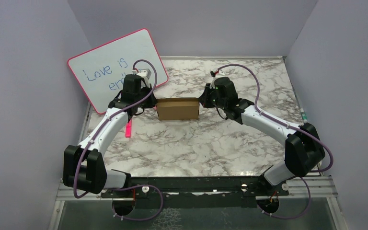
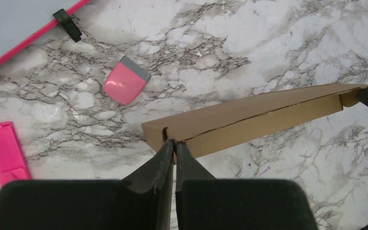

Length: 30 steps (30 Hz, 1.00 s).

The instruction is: Fold the paper box

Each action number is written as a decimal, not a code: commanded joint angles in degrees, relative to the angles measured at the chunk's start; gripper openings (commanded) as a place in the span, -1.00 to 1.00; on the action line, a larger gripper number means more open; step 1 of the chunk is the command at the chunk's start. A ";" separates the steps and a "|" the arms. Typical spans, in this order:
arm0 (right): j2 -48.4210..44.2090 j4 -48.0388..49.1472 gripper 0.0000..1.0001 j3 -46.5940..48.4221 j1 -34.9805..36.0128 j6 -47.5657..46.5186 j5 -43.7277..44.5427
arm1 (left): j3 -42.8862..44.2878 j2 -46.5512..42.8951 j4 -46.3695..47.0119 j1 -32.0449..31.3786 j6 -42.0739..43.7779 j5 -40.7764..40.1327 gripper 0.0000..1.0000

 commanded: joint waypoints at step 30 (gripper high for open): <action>-0.56 4.86 -0.98 -9.27 0.95 -1.93 1.75 | -10.89 -5.61 5.47 -5.71 -4.02 -10.74 -0.89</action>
